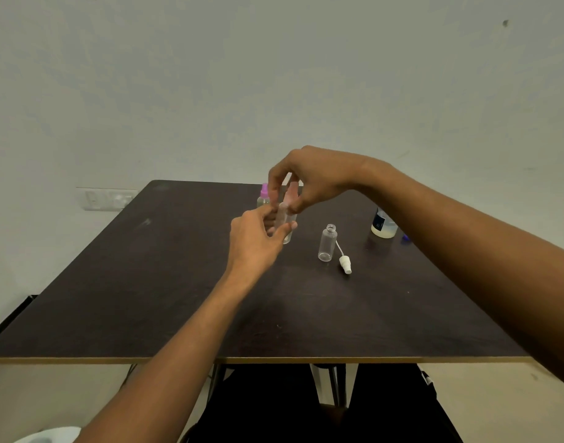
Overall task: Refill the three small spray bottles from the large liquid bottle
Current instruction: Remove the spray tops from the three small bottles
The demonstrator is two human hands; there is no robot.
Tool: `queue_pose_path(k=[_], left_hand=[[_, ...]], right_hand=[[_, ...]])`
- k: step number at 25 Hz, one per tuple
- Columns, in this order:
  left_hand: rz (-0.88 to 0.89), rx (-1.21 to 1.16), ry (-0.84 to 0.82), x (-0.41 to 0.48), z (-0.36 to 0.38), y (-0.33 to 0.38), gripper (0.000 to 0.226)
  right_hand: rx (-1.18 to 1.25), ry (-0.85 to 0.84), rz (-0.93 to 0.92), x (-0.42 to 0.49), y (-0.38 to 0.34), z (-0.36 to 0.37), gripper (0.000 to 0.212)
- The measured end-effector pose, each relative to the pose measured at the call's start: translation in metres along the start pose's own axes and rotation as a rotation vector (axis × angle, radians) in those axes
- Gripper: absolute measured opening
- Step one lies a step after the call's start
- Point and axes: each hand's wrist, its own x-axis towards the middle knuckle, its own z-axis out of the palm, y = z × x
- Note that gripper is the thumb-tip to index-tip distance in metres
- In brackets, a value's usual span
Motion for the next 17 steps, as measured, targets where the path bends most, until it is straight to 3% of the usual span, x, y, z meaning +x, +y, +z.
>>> queue_pose_path(k=[4,8,17], left_hand=[[-0.001,0.003,-0.005,0.0,0.003,-0.001,0.052],[0.014,-0.015,-0.005,0.002,0.004,-0.006,0.053],[0.042,-0.042,0.011,0.0,0.007,-0.016,0.05]], right_hand=[[0.015,0.078,0.119,0.003,0.002,0.007,0.027],[-0.011,0.009,0.099,-0.001,0.0,0.001,0.007],[-0.083,0.038,0.039,-0.009,-0.005,-0.021,0.025]])
